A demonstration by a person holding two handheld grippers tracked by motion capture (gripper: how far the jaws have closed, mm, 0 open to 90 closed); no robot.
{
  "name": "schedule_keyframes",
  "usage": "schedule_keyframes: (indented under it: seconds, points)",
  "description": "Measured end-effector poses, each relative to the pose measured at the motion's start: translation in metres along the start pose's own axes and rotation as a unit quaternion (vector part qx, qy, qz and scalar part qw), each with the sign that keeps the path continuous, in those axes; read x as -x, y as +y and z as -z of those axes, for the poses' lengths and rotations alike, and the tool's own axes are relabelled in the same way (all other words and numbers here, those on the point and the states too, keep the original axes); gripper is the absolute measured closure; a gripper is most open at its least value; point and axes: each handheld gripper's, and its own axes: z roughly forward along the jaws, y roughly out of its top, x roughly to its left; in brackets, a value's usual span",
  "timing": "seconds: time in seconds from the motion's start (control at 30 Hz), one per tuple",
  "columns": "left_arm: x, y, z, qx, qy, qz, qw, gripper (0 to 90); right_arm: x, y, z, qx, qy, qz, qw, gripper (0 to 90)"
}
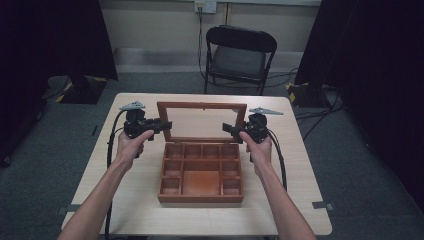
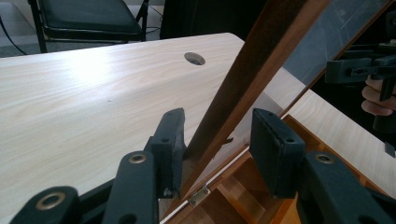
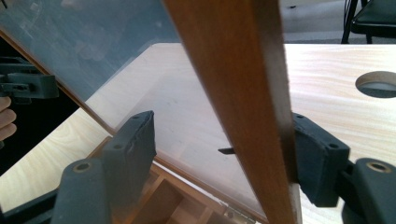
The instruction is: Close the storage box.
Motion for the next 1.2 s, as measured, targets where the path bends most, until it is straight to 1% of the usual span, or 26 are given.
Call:
schedule_keyframes:
  seconds: [0.17, 0.23, 0.27, 0.33, 0.4, 0.47, 0.5, 0.53, 0.57, 0.67, 0.73, 0.77, 0.83, 0.87, 0.9, 0.97, 1.03, 1.07, 1.1, 1.2]
  points:
    - [0.001, -0.002, 0.001, 0.002, 0.003, -0.001, 1.0000, 55.1, 0.000, 0.002, 0.004, -0.004, 0.008, -0.019, 0.9998, 26.0]
    - [0.000, -0.002, 0.001, 0.006, -0.006, 0.015, 0.9998, 54.4, -0.001, 0.004, 0.005, -0.004, 0.011, -0.023, 0.9997, 24.5]
    - [-0.001, -0.003, 0.002, 0.007, -0.009, 0.018, 0.9998, 54.1, -0.002, 0.005, 0.006, -0.007, 0.009, -0.021, 0.9997, 24.6]
    - [0.000, -0.003, 0.003, 0.005, -0.009, 0.013, 0.9999, 54.1, -0.004, 0.006, 0.008, -0.004, 0.008, -0.018, 0.9998, 24.6]
    - [0.004, -0.003, 0.004, 0.001, -0.001, 0.005, 1.0000, 54.1, -0.005, 0.008, 0.010, -0.002, 0.007, -0.021, 0.9998, 25.1]
    - [0.006, -0.003, 0.005, -0.005, 0.005, 0.000, 1.0000, 54.0, -0.007, 0.011, 0.012, -0.001, 0.013, -0.016, 0.9998, 25.4]
    - [0.007, -0.003, 0.006, -0.006, 0.008, 0.006, 0.9999, 53.1, -0.008, 0.012, 0.013, 0.000, 0.016, -0.017, 0.9997, 25.3]
    - [0.008, -0.003, 0.007, -0.009, 0.006, 0.012, 0.9999, 52.4, -0.009, 0.011, 0.013, -0.002, 0.014, -0.014, 0.9998, 25.2]
    - [0.009, -0.003, 0.007, -0.006, 0.005, 0.017, 0.9998, 51.5, -0.010, 0.011, 0.013, -0.007, 0.011, -0.011, 0.9999, 25.0]
    - [0.010, -0.005, 0.010, -0.012, -0.001, 0.007, 0.9999, 51.0, -0.013, 0.011, 0.016, -0.017, 0.012, -0.005, 0.9998, 24.6]
    - [0.011, -0.006, 0.011, -0.016, -0.004, 0.005, 0.9999, 50.1, -0.015, 0.011, 0.019, -0.026, 0.013, 0.004, 0.9996, 24.5]
    - [0.012, -0.007, 0.012, -0.016, -0.004, 0.004, 0.9999, 49.8, -0.016, 0.011, 0.021, -0.028, 0.013, 0.005, 0.9995, 24.4]
    - [0.015, -0.007, 0.015, -0.021, 0.000, -0.008, 0.9997, 49.6, -0.017, 0.012, 0.026, -0.033, 0.012, 0.008, 0.9994, 24.3]
    - [0.017, -0.007, 0.017, -0.015, -0.001, -0.009, 0.9998, 49.9, -0.018, 0.012, 0.029, -0.032, 0.014, 0.008, 0.9994, 24.2]
    - [0.017, -0.008, 0.019, -0.007, -0.003, -0.006, 0.9999, 49.9, -0.018, 0.012, 0.032, -0.029, 0.014, 0.008, 0.9994, 24.2]
    - [0.017, -0.008, 0.019, -0.006, -0.003, 0.004, 1.0000, 49.3, -0.017, 0.011, 0.036, -0.021, 0.014, 0.008, 0.9996, 24.2]
    - [0.016, -0.009, 0.018, 0.000, -0.004, 0.012, 0.9999, 48.8, -0.016, 0.008, 0.039, -0.014, 0.017, 0.001, 0.9998, 24.2]
    - [0.016, -0.009, 0.018, 0.002, -0.003, 0.012, 0.9999, 48.8, -0.015, 0.006, 0.039, -0.010, 0.017, -0.002, 0.9998, 24.4]
    - [0.017, -0.010, 0.018, 0.001, -0.002, 0.010, 0.9999, 48.8, -0.015, 0.005, 0.038, -0.015, 0.016, -0.004, 0.9998, 23.7]
    - [0.021, -0.011, 0.021, -0.005, -0.001, -0.001, 1.0000, 47.8, -0.016, 0.003, 0.041, -0.017, 0.019, 0.000, 0.9997, 25.0]
